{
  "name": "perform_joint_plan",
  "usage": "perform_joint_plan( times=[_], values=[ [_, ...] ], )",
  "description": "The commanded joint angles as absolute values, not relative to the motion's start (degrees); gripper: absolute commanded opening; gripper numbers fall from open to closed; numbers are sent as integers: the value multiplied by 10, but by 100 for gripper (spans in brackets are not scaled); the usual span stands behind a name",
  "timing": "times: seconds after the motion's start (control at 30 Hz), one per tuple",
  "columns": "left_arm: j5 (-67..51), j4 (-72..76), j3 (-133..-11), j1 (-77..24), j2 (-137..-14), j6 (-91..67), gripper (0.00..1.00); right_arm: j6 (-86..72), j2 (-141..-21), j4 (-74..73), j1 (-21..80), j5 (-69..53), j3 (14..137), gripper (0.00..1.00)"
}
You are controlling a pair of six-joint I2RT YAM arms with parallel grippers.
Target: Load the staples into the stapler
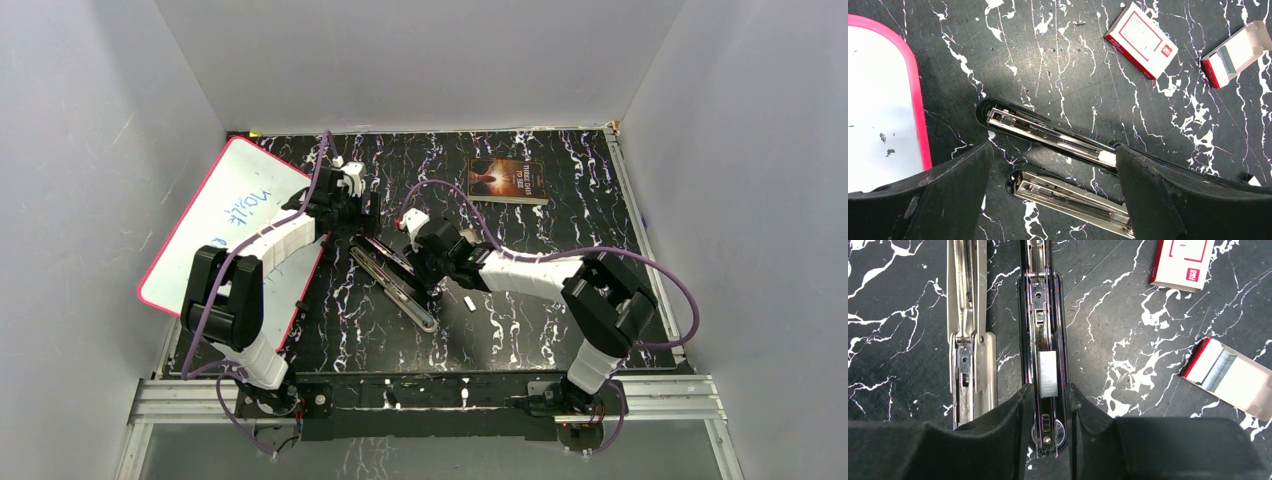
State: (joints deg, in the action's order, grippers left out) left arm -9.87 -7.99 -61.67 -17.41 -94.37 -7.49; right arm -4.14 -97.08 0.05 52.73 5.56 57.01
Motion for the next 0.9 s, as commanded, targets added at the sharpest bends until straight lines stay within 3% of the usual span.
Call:
perform_joint_plan(
  times=[0.0,0.33,0.87],
  values=[
    [-103,-88,-636,-173,-937,-70,92,-55,-916,44,521,59,557,39],
    [-103,-88,-637,-173,-935,-70,92,-123,-950,68,483,-34,552,42],
    [-101,-89,-636,-172,-933,-69,92,-141,-976,68,474,-38,551,37]
  ],
)
